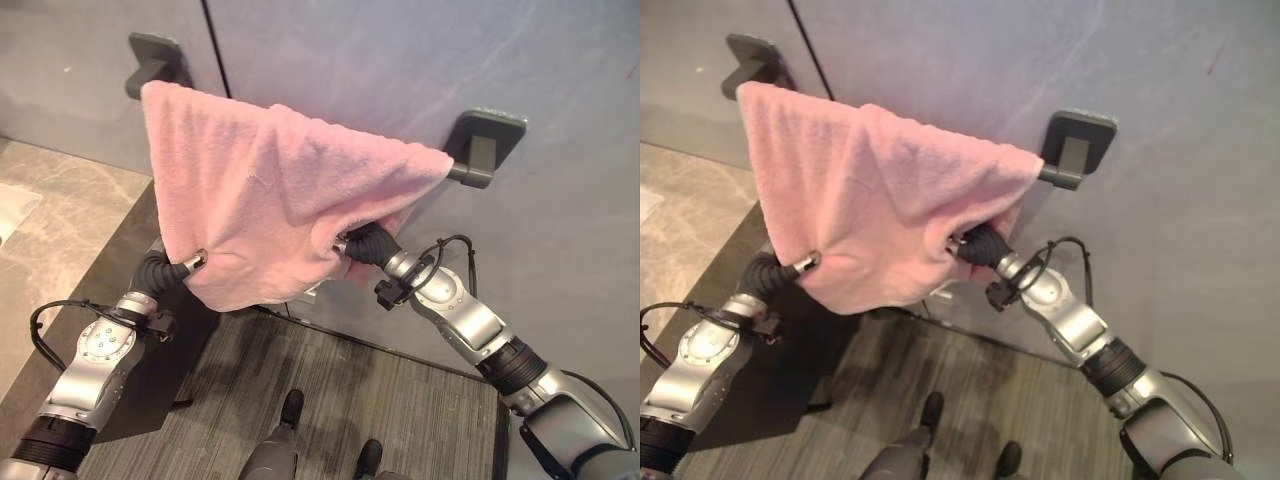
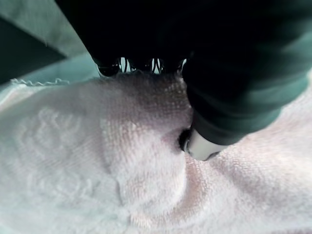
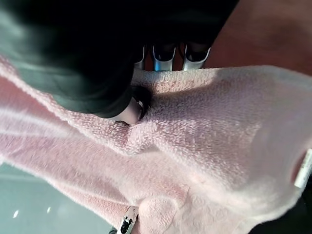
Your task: Put brush and paste in cup on sink, flatten towel.
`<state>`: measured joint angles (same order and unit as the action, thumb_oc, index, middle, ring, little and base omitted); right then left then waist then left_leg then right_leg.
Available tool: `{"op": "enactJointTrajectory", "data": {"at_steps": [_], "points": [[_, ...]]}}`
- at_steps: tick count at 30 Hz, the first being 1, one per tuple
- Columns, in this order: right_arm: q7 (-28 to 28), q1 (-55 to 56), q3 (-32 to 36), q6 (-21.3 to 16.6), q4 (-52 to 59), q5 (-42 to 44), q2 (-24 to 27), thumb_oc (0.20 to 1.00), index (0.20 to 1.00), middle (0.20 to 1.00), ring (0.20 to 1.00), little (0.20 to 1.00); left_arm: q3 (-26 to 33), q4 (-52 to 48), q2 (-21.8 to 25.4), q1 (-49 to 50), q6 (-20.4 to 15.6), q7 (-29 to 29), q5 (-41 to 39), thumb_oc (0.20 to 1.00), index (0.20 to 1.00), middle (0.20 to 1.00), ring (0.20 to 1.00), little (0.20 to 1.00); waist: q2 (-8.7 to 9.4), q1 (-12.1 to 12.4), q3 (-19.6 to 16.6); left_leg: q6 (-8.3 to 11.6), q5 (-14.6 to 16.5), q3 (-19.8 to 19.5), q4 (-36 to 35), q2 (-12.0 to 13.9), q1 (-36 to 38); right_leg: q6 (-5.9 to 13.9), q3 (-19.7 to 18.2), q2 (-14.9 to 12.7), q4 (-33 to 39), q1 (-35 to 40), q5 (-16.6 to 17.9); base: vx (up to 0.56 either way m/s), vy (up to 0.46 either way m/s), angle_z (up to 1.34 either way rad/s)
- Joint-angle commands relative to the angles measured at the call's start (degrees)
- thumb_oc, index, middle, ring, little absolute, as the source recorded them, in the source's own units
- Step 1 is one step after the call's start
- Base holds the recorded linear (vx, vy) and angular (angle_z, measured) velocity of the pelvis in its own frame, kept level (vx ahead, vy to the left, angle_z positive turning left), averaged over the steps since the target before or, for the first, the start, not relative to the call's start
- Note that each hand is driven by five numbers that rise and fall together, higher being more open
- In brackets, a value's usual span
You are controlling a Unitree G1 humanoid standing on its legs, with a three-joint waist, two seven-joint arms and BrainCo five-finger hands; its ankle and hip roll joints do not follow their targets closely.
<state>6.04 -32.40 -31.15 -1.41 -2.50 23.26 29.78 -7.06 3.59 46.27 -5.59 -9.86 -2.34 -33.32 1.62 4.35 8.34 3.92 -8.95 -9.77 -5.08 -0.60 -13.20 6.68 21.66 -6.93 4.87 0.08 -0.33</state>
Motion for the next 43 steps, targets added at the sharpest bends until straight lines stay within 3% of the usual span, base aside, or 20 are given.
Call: {"op": "enactJointTrajectory", "data": {"at_steps": [1, 9, 11, 13, 15, 16, 17, 19, 20, 21, 22, 33, 37, 43], "points": [[-1.6, 0.4, 2.2, -4.1, 5.9, -1.6, 0.1, 0.2, 0.2, 0.2, 0.2, 0.2, 2.6, 0.6, 0.5, -0.8, -2.6, 1.4, 0.6, 0.2, 0.2, 0.2, 0.2, 0.2, 1.67, -0.8, -2.4, 1.49, 2.8, 3.6, 0.1, 1.5, 1.1, 2.3, -3.1, -5.9, -4.4, -2.5, 2.6, 0.0, 0.0, 0.0], [-0.6, 4.3, 3.1, -4.3, 8.0, -1.4, 0.2, 0.2, 0.2, 0.2, 0.2, 0.2, 2.9, 2.4, -1.1, 0.8, -2.5, 1.2, 1.4, 0.2, 0.2, 0.2, 0.2, 0.2, 1.39, -2.3, -3.0, 1.37, 3.3, 5.7, 0.1, 2.2, 2.2, 2.47, -4.8, -5.7, -3.7, -2.6, 2.8, 0.0, 0.008, -0.06], [-0.5, 4.1, 2.3, -3.8, 6.8, -1.0, -0.2, 0.413, 0.413, 0.413, 0.413, 0.413, 2.5, 2.9, -1.1, 0.7, -2.3, 1.3, 2.0, 0.253, 0.253, 0.253, 0.253, 0.253, 1.37, -2.4, -3.2, 1.38, 3.4, 6.2, 0.1, 2.4, 2.3, 2.46, -5.2, -5.6, -3.4, -2.5, 2.8, -0.01, -0.007, -0.23], [-0.7, 3.6, 1.6, -3.4, 4.7, -1.0, -0.8, 0.366, 0.366, 0.366, 0.366, 0.366, 2.1, 3.8, -0.5, 0.4, -2.1, 1.5, 3.2, 0.304, 0.304, 0.304, 0.304, 0.304, 1.35, -2.4, -3.4, 1.47, 3.4, 6.3, 0.1, 2.5, 2.5, 2.44, -5.3, -5.4, -2.9, -2.3, 3.0, 0.0, -0.019, -0.16], [-0.7, 3.2, 1.3, -3.2, 4.1, -1.1, -1.0, 0.42, 0.42, 0.42, 0.42, 0.42, 2.1, 4.0, -0.2, 0.1, -2.2, 1.6, 3.4, 0.329, 0.329, 0.329, 0.329, 0.329, 1.34, -2.4, -3.5, 1.52, 3.4, 6.4, 0.1, 2.6, 2.6, 2.42, -5.3, -5.4, -2.6, -2.1, 3.0, 0.0, -0.018, -0.06], [-0.8, 2.9, 1.0, -3.1, 3.9, -1.5, -1.1, 0.589, 0.589, 0.589, 0.589, 0.589, 2.4, 4.3, 0.0, 0.2, -2.1, 1.8, 3.5, 0.325, 0.325, 0.325, 0.325, 0.325, 1.35, -2.4, -3.7, 1.55, 3.4, 6.6, 0.1, 2.6, 2.7, 2.44, -5.5, -5.2, -2.3, -2.0, 3.1, 0.0, 0.0, 0.0], [-0.8, 2.7, 0.8, -2.9, 3.5, -1.9, -1.2, 1.0, 1.0, 1.0, 1.0, 1.0, 2.5, 4.6, -0.1, 0.2, -1.9, 2.1, 3.7, 0.322, 0.322, 0.322, 0.322, 0.322, 1.36, -2.4, -3.8, 1.53, 3.4, 6.8, 0.1, 2.7, 2.7, 2.39, -5.7, -5.1, -2.1, -2.0, 3.2, 0.0, 0.0, 0.0], [-0.9, 2.5, 0.5, -2.8, 3.1, -2.2, -1.5, 1.0, 1.0, 1.0, 1.0, 1.0, 2.5, 4.9, -0.2, 0.2, -1.9, 2.3, 3.9, 0.325, 0.325, 0.325, 0.325, 0.325, 1.4, -2.5, -3.9, 1.53, 3.4, 7.0, 0.1, 2.8, 2.8, 2.35, -6.1, -5.0, -2.0, -2.0, 3.3, -0.01, -0.007, -0.02], [-0.8, 2.3, -0.1, -2.6, 2.0, -2.6, -2.2, 1.0, 1.0, 1.0, 1.0, 1.0, 3.1, 5.1, -0.3, 0.4, -1.8, 2.9, 4.4, 0.451, 0.451, 0.451, 0.451, 0.451, 1.47, -2.4, -4.1, 1.51, 3.5, 7.4, 0.1, 2.9, 2.9, 2.37, -6.5, -4.8, -1.6, -2.0, 3.6, -0.01, -0.019, -0.09], [-0.8, 2.1, -0.2, -2.4, 1.7, -3.0, -2.3, 1.0, 1.0, 1.0, 1.0, 1.0, 3.4, 5.7, -0.5, 0.6, -1.7, 3.2, 4.7, 0.802, 0.802, 0.802, 0.802, 0.802, 1.49, -2.4, -4.1, 1.52, 3.5, 7.5, 0.1, 3.0, 3.0, 2.34, -6.6, -4.8, -1.4, -1.9, 3.6, -0.02, -0.016, -0.14], [-0.8, 2.2, -0.3, -2.3, 1.6, -3.1, -2.5, 1.0, 1.0, 1.0, 1.0, 1.0, 3.7, 6.0, -0.6, 0.8, -1.5, 3.5, 5.3, 1.0, 1.0, 1.0, 1.0, 1.0, 1.5, -2.4, -4.2, 1.54, 3.5, 7.6, 0.1, 3.1, 3.0, 2.32, -6.7, -4.7, -1.2, -1.9, 3.7, -0.01, -0.009, -0.12], [0.7, 8.9, 2.2, -1.0, -3.0, -10.6, -0.5, 1.0, 1.0, 1.0, 1.0, 1.0, 6.8, 12.1, -2.7, 7.4, 1.4, 3.7, 12.9, 1.0, 1.0, 1.0, 1.0, 1.0, 1.59, -3.3, -4.9, 1.28, 4.1, 10.4, 0.1, 4.3, 4.5, 2.31, -9.7, -4.0, 0.1, -2.1, 4.4, 0.0, -0.009, -0.15], [0.7, 16.8, 4.9, -1.3, -10.6, -12.5, -0.2, 1.0, 1.0, 1.0, 1.0, 1.0, 5.4, 20.3, -9.3, 8.5, 1.9, 3.5, 11.6, 1.0, 1.0, 1.0, 1.0, 1.0, 1.4, -4.2, -5.2, 1.18, 4.2, 11.2, 0.1, 4.7, 5.2, 2.27, -10.5, -3.7, 0.1, -2.1, 4.2, 0.0, -0.012, -0.09], [-3.8, 25.8, 11.0, -4.3, -28.9, -13.8, -3.2, 1.0, 1.0, 1.0, 1.0, 1.0, 1.2, 38.1, -19.7, 8.5, 2.0, 4.5, 13.0, 1.0, 1.0, 1.0, 1.0, 1.0, 0.44, -6.4, -5.7, 1.28, 4.4, 12.9, 0.1, 5.5, 6.4, 2.25, -12.2, -3.2, 0.1, -2.3, 4.1, 0.01, -0.008, -0.17]]}}
